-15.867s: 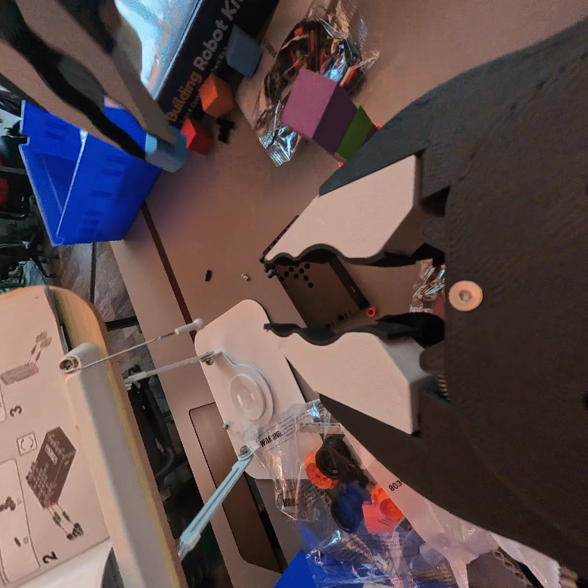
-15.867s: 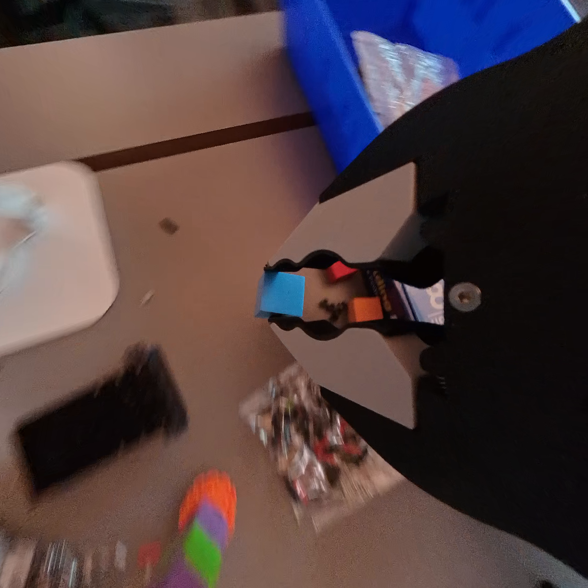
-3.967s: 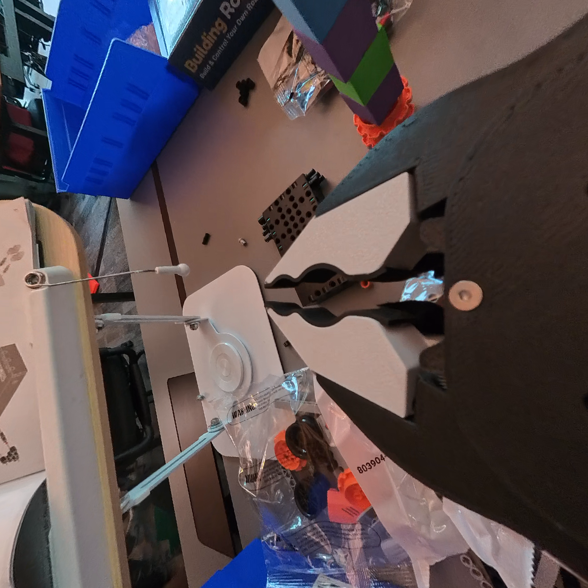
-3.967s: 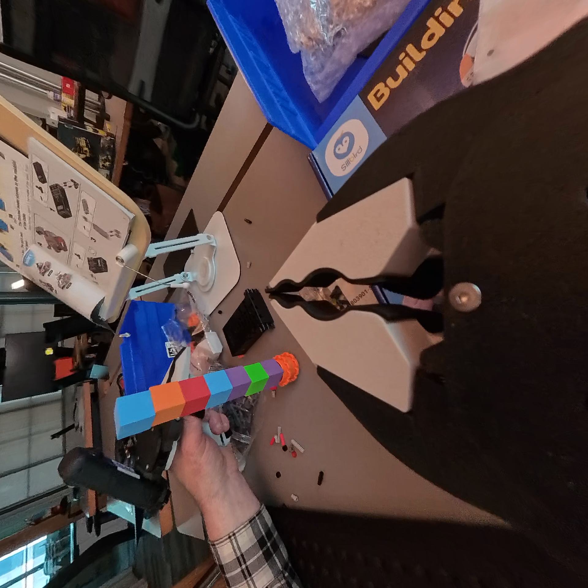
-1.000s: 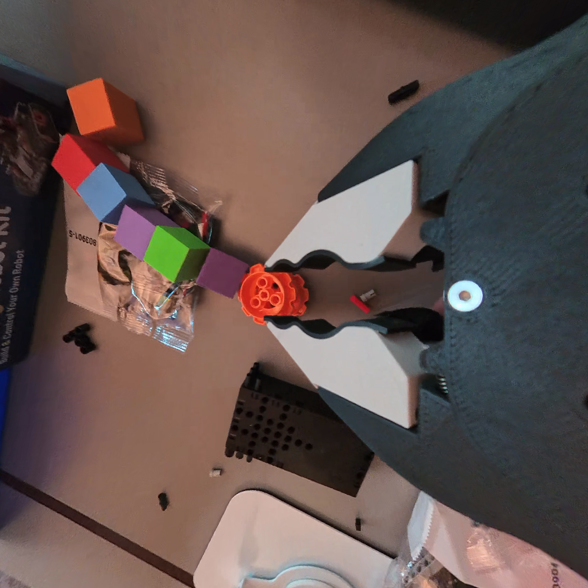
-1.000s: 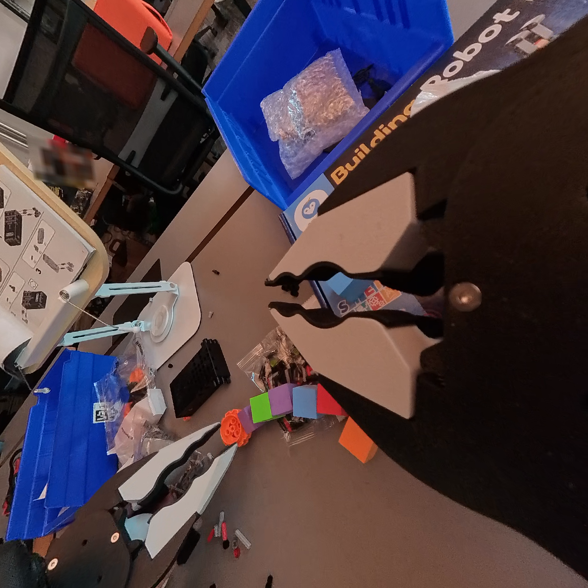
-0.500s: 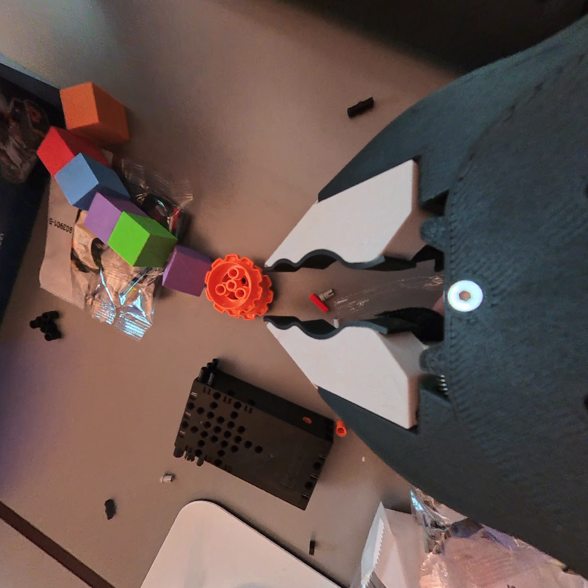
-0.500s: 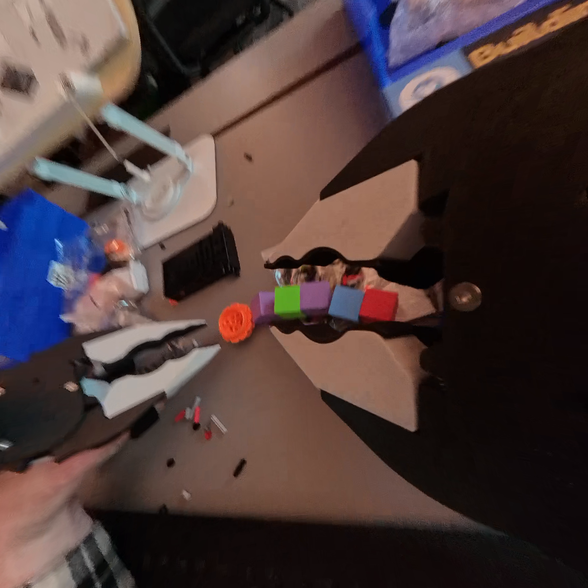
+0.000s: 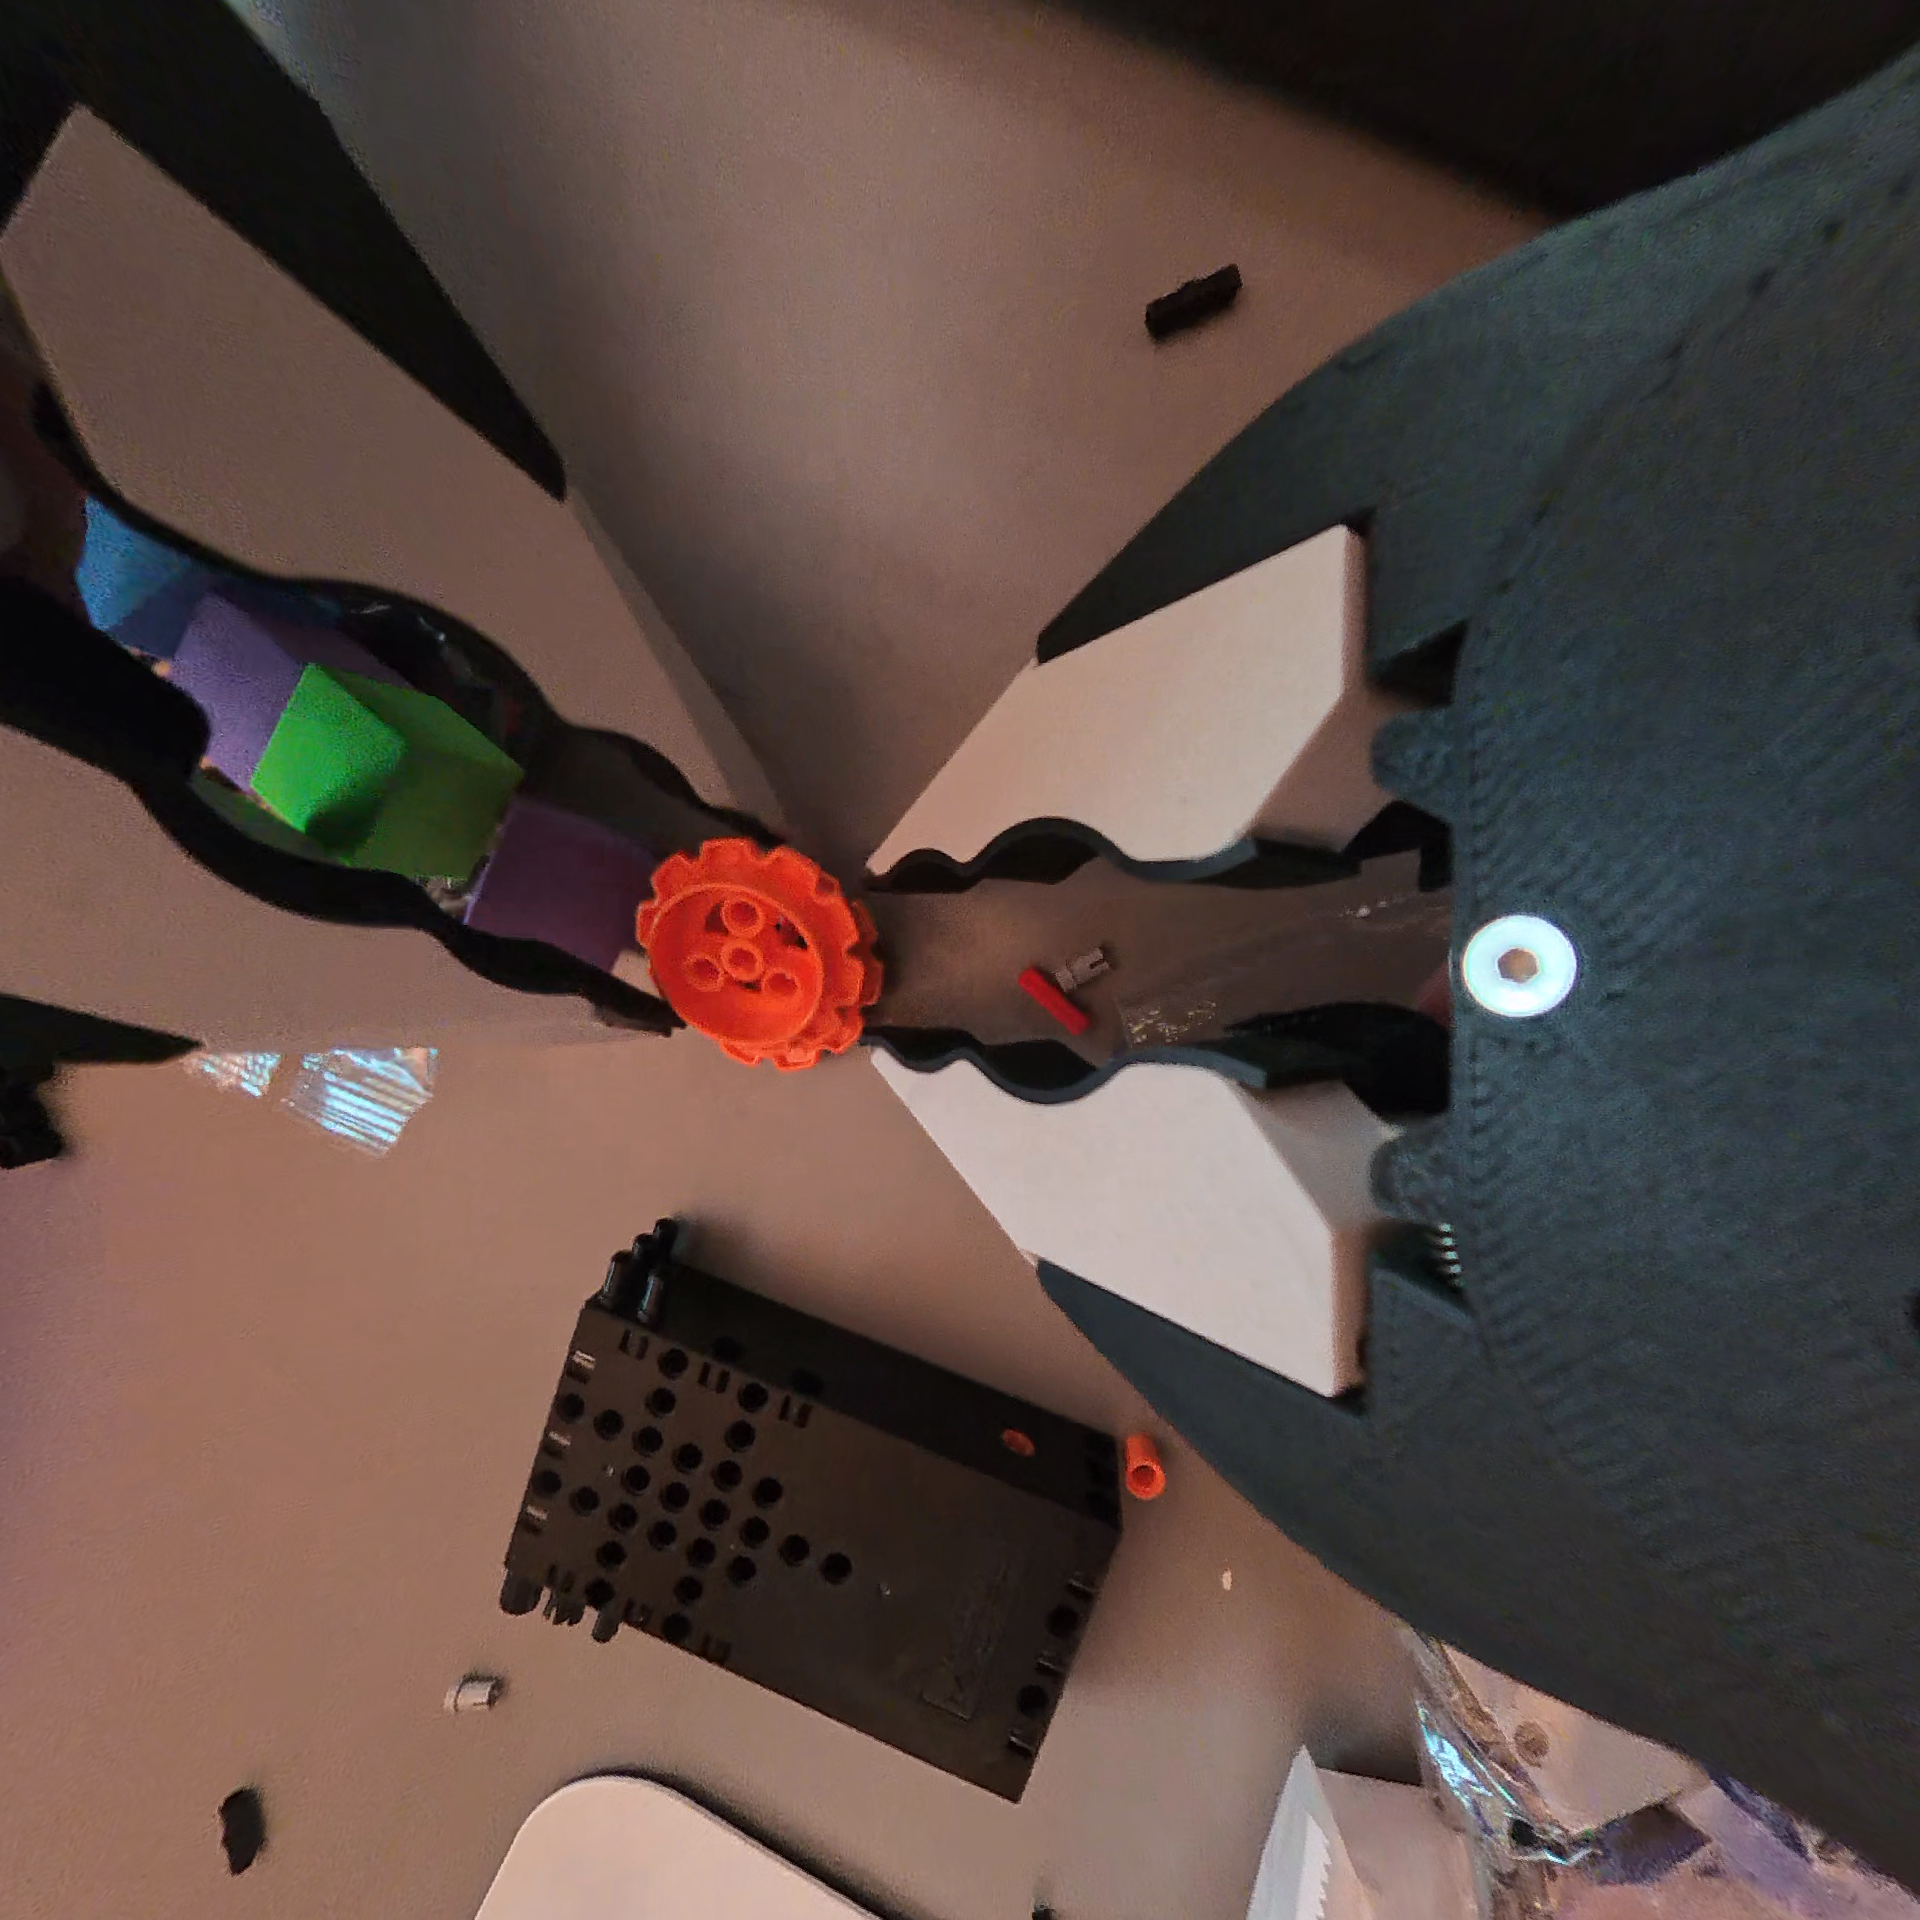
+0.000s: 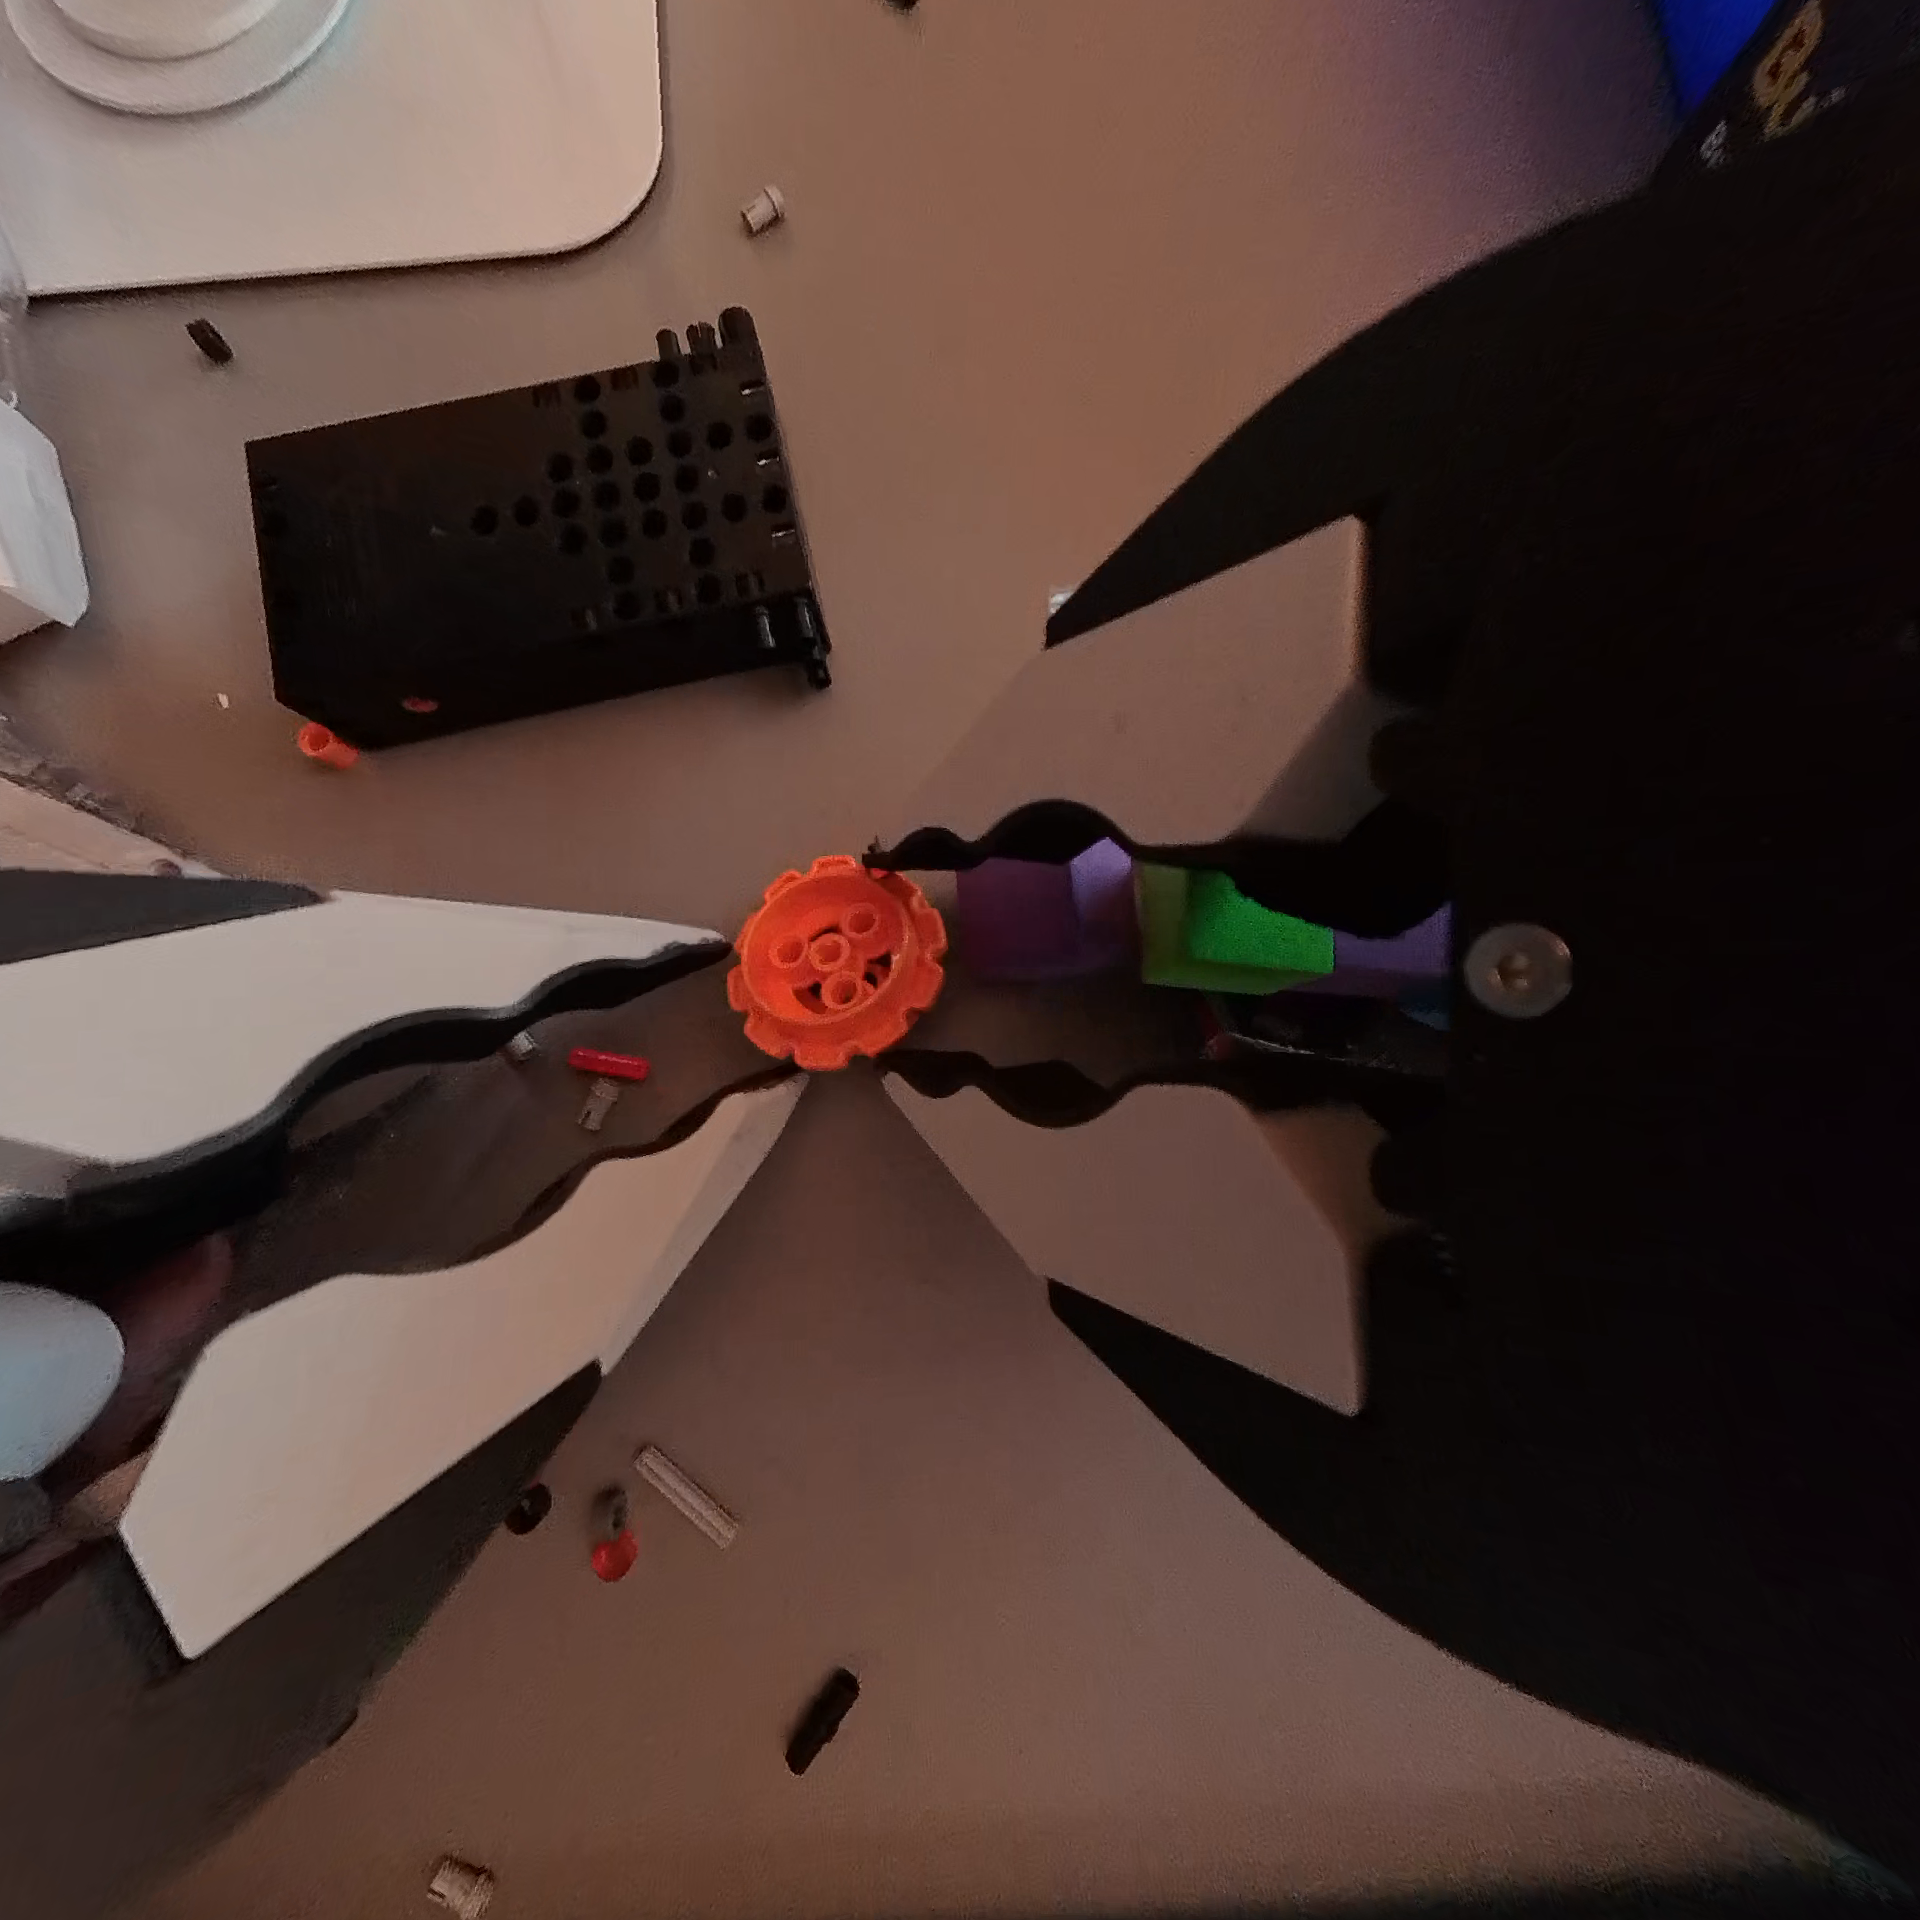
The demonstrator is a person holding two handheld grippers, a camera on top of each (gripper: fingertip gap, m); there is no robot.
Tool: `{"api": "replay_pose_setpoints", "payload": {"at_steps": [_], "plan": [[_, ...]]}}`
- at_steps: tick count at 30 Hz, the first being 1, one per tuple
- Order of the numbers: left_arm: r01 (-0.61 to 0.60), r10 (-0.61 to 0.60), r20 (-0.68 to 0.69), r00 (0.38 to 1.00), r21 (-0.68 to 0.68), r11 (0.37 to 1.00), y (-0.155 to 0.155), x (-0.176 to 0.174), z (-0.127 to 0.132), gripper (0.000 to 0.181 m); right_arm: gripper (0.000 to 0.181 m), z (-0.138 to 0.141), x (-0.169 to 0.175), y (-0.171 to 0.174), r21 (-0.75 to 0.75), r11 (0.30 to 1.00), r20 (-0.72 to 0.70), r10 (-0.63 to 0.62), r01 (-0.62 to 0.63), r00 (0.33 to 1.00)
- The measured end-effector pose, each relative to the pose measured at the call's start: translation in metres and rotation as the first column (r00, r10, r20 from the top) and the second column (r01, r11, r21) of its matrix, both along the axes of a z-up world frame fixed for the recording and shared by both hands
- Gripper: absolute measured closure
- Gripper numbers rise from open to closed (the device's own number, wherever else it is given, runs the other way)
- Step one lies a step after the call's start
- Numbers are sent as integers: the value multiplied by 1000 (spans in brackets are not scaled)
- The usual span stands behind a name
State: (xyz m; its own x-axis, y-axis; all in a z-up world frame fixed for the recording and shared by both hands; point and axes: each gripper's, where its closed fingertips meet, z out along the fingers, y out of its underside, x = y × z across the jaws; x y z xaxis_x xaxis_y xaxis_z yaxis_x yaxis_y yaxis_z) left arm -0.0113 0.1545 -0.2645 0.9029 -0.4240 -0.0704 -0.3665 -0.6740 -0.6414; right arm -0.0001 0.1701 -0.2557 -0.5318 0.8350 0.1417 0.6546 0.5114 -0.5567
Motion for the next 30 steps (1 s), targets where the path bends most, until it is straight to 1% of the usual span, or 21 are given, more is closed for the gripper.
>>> {"api": "replay_pose_setpoints", "payload": {"at_steps": [5,10,12,15,19,23,30], "plan": [[-1,1,4,1000,10,1000,1,0,2,158,150,2,-2,0,-63,998,-3,-5,4,1000],[-4,4,-4,1000,7,1000,1,-1,0,157,150,5,-4,2,-57,998,-17,-4,3,1000],[-11,11,7,1000,16,1000,2,-2,2,157,146,1,-2,2,-31,999,1,11,-11,1000],[-13,12,13,1000,27,1000,2,-3,5,157,142,3,-1,-1,-47,999,2,27,-27,1000],[-2,1,21,1000,51,999,1,0,11,157,147,6,-2,-1,-85,996,10,28,-27,1000],[-3,2,11,1000,56,998,1,-1,11,159,147,4,-3,0,-101,995,19,30,-28,999],[-27,26,18,1000,70,997,-1,-7,16,159,148,12,-10,-3,-136,990,0,22,-22,1000]]}}
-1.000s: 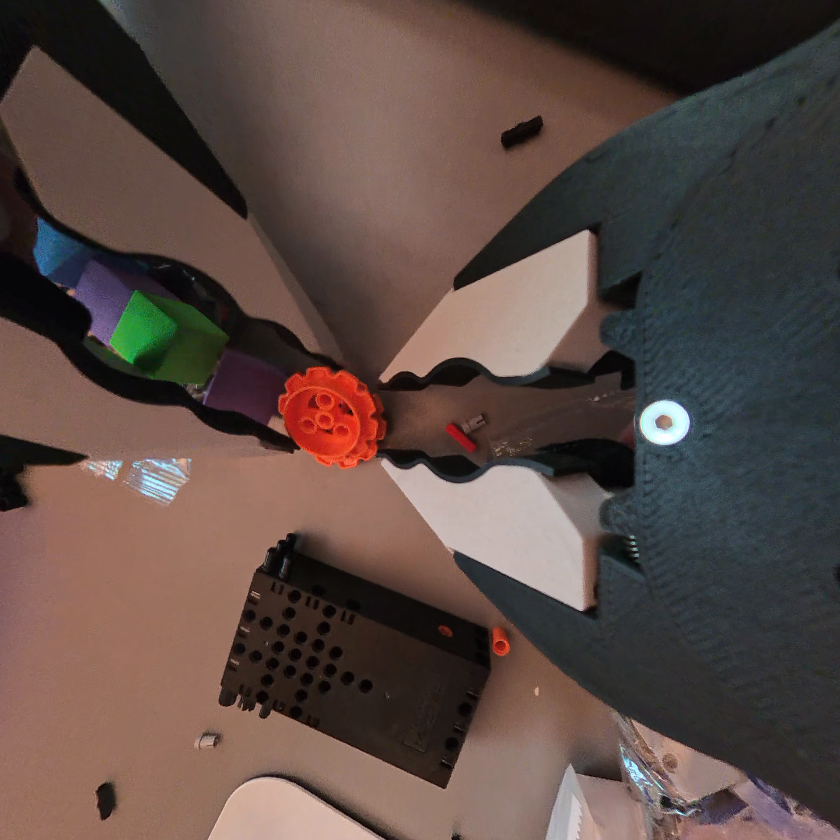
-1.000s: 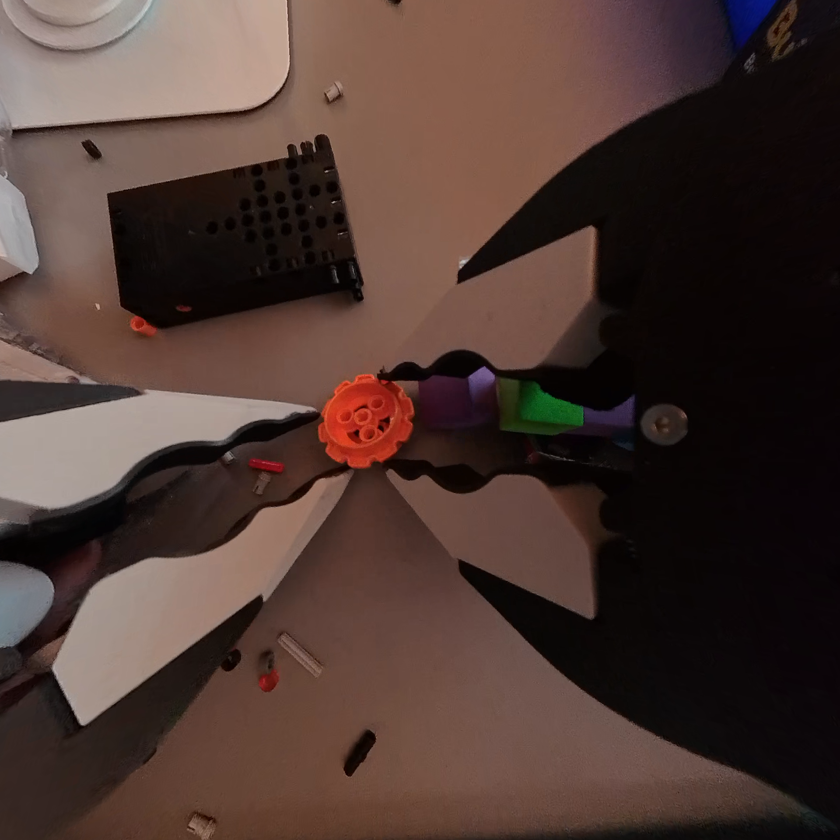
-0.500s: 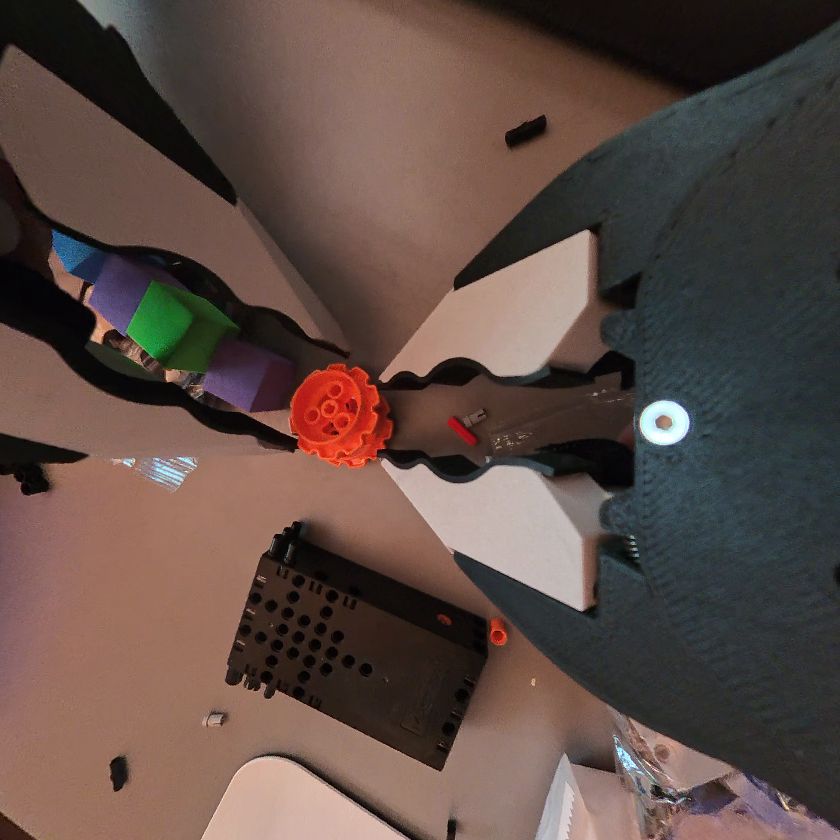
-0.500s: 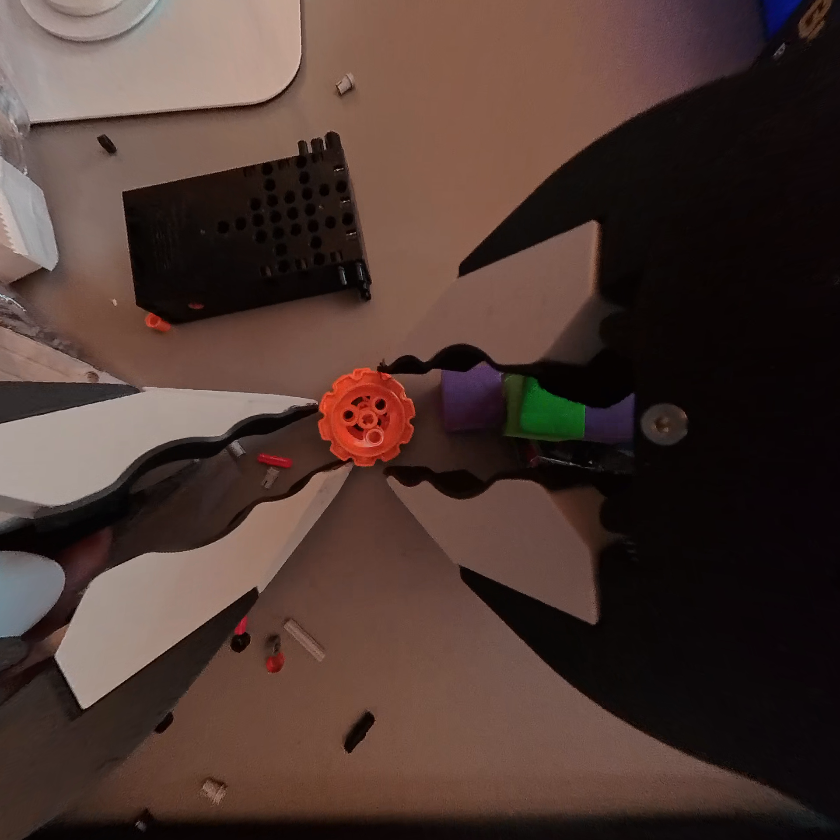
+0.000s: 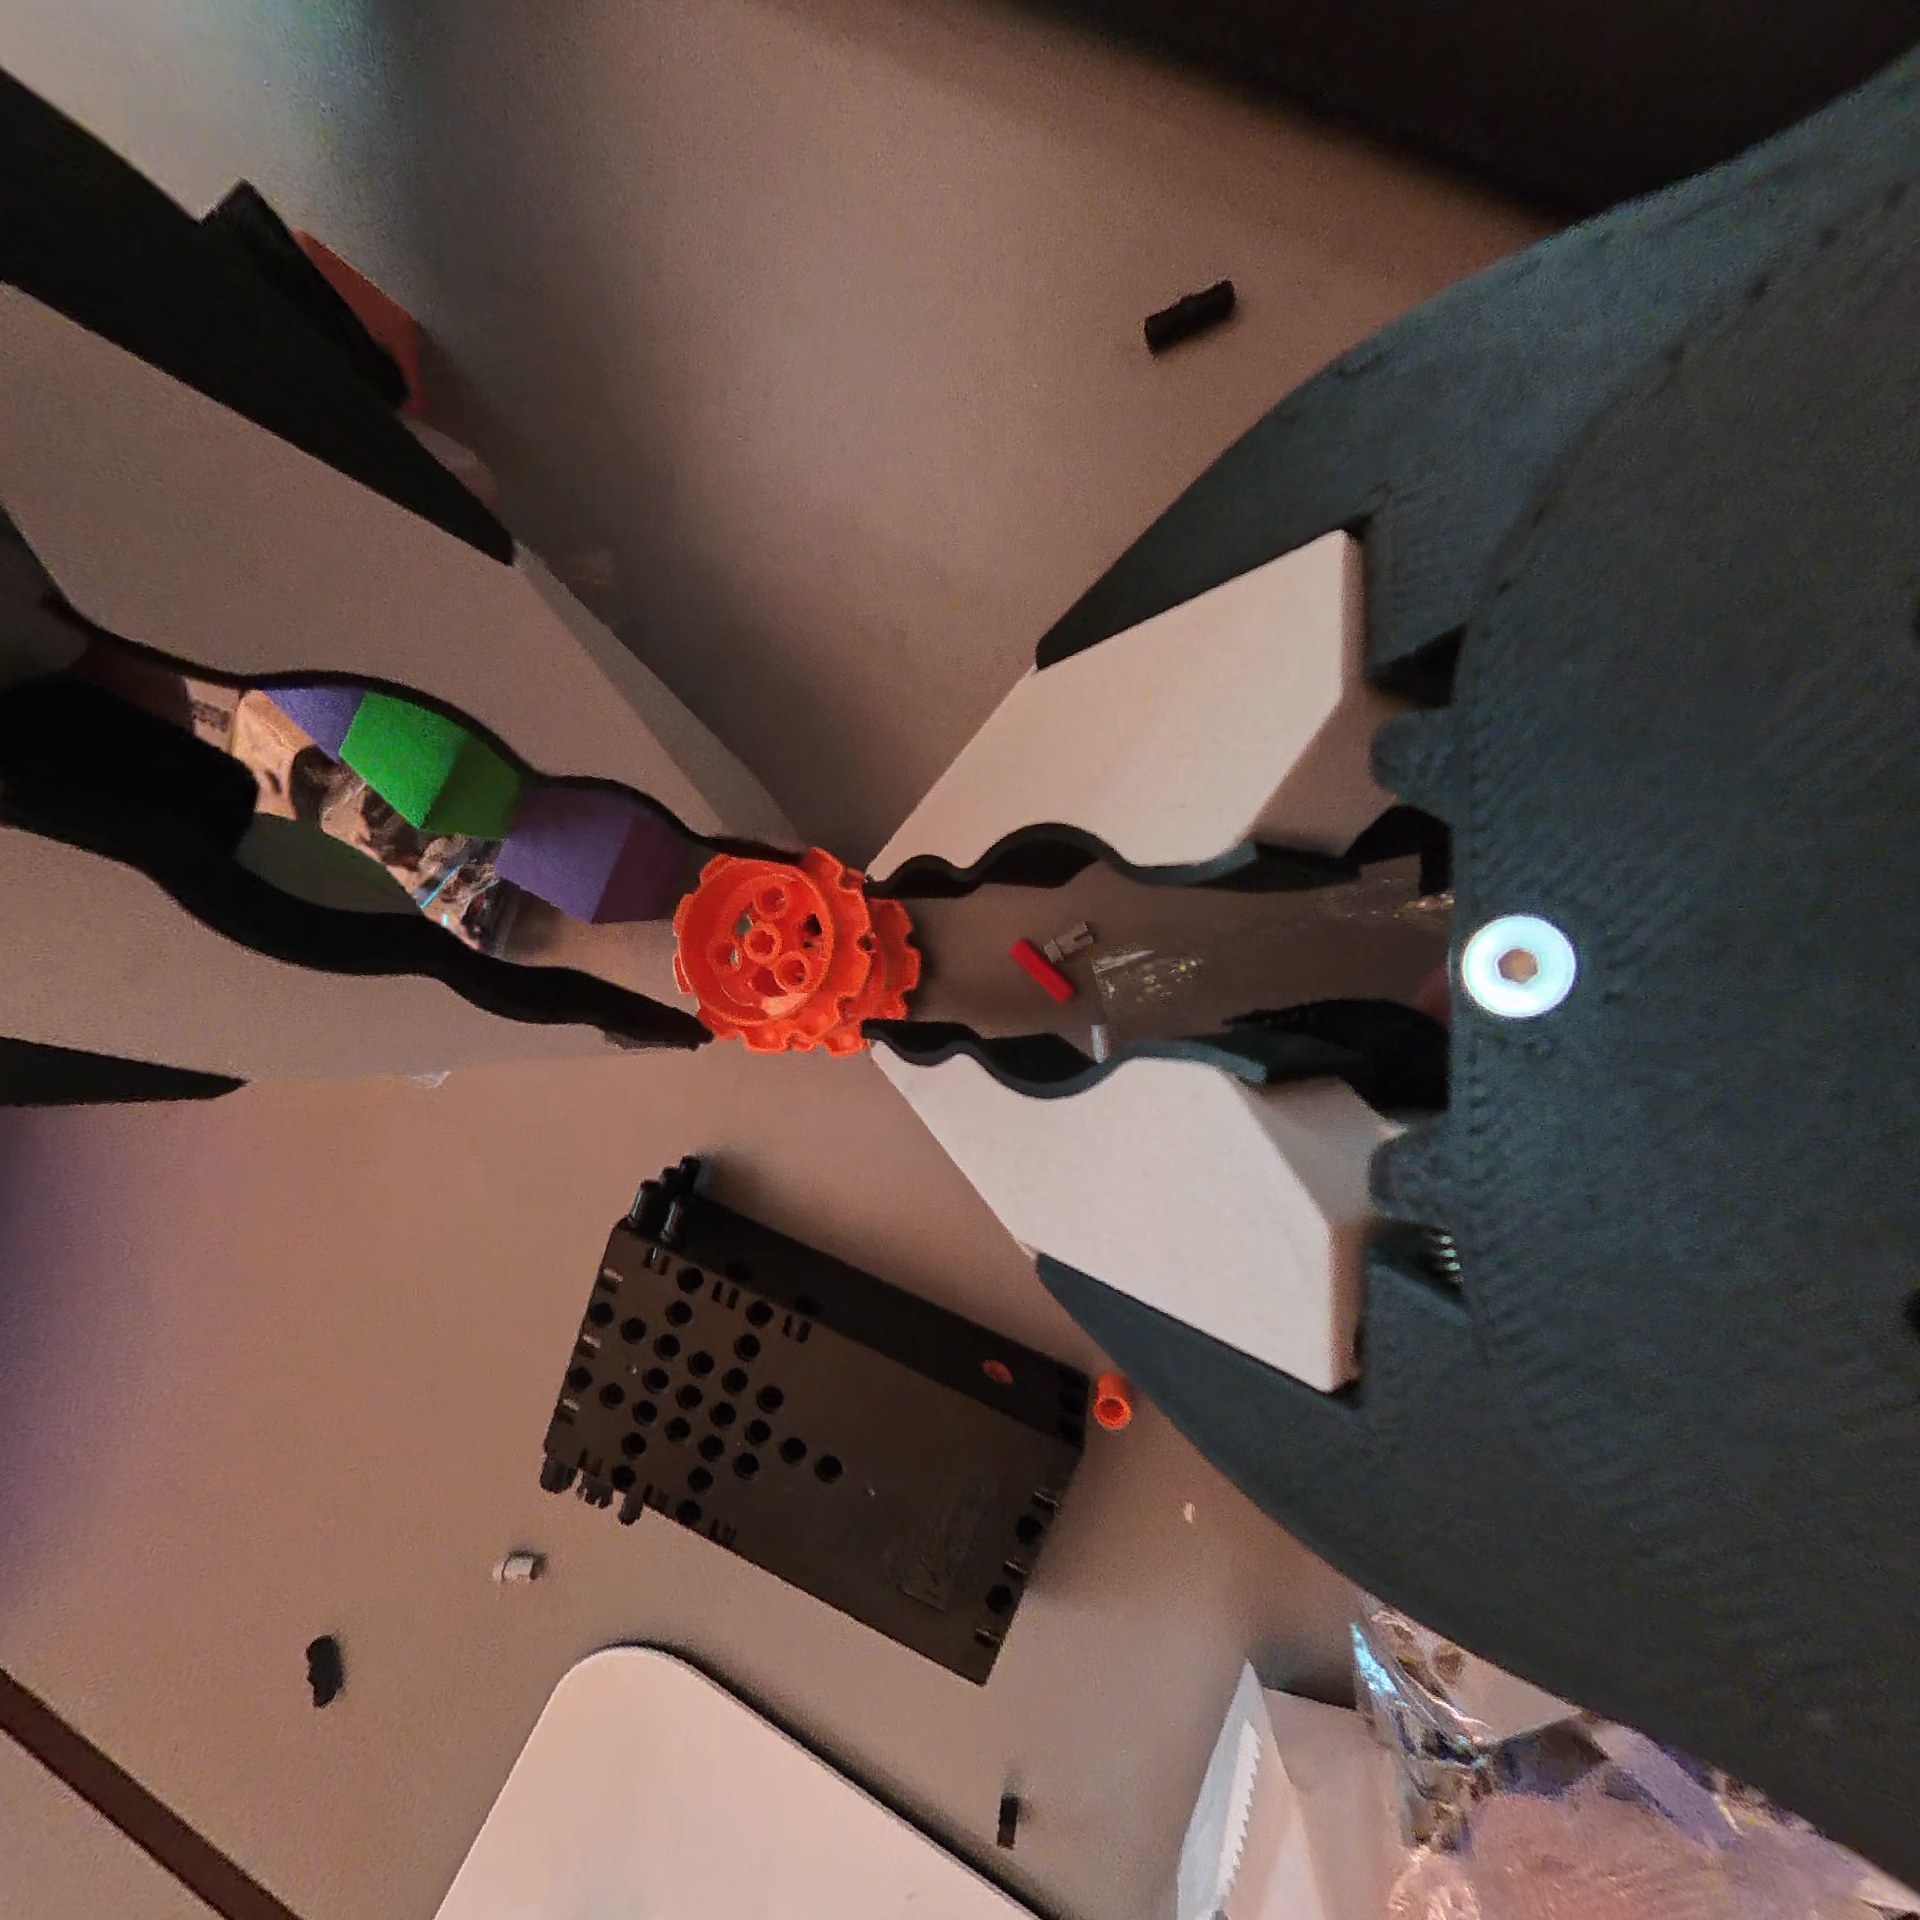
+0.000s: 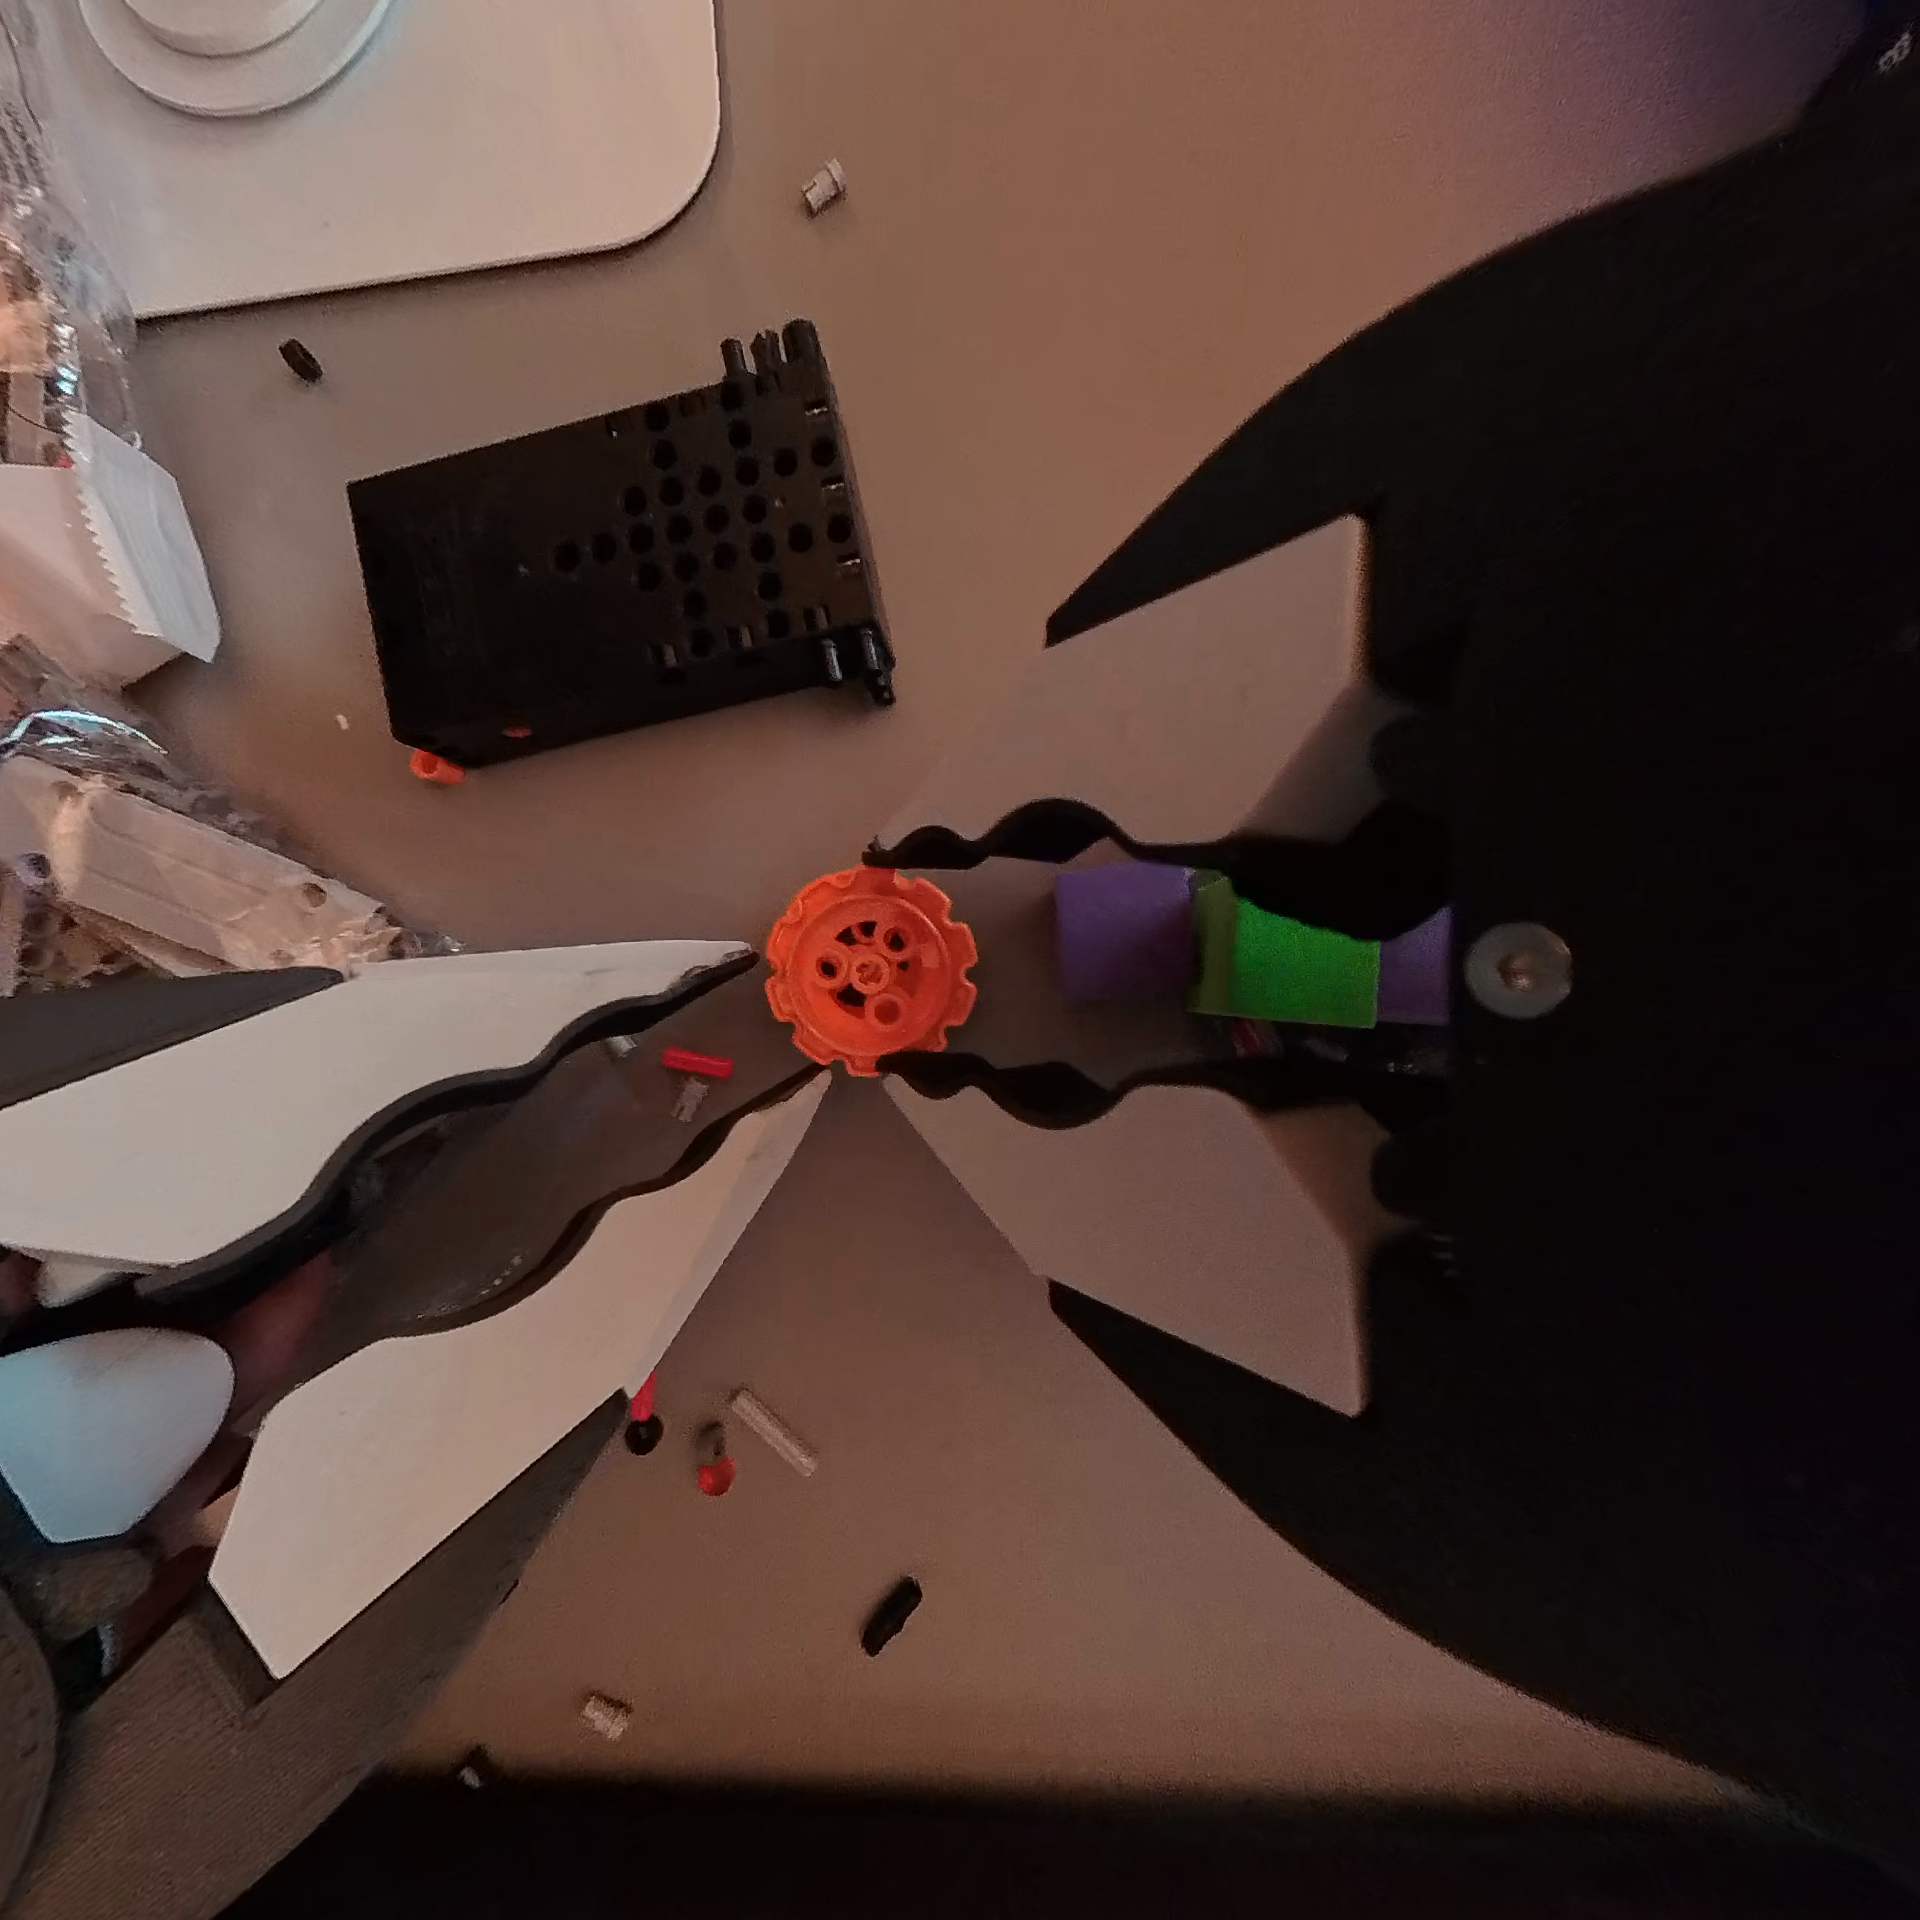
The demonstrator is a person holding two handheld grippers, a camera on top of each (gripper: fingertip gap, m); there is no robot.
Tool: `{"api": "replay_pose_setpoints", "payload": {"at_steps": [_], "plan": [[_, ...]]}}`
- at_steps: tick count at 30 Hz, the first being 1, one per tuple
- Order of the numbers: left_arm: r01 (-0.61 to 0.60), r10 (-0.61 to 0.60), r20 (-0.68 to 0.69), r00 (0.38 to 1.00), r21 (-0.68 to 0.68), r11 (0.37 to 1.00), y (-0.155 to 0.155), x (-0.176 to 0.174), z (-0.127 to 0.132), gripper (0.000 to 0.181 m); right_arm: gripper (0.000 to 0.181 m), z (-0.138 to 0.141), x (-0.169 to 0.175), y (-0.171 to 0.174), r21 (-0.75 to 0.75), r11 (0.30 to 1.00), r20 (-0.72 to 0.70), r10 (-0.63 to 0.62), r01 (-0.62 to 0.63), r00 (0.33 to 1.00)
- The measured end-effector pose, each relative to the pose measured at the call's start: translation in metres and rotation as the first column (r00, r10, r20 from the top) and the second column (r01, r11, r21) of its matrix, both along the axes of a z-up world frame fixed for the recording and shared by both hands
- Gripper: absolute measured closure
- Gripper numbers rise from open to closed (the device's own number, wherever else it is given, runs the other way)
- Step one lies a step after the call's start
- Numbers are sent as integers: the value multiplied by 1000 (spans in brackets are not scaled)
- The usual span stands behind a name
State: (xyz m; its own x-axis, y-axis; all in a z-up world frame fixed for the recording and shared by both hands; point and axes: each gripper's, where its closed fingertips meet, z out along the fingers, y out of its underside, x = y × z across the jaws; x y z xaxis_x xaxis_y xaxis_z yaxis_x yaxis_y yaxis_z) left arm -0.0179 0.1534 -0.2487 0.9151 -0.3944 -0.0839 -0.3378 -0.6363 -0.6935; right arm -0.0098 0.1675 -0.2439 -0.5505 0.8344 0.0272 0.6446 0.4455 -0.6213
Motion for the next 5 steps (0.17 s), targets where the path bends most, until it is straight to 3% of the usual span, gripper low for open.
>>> {"api": "replay_pose_setpoints", "payload": {"at_steps": [5], "plan": [[-21,21,31,999,2,1000,-3,-4,2,160,148,5,-6,-3,-32,999,24,5,-4,1000]]}}
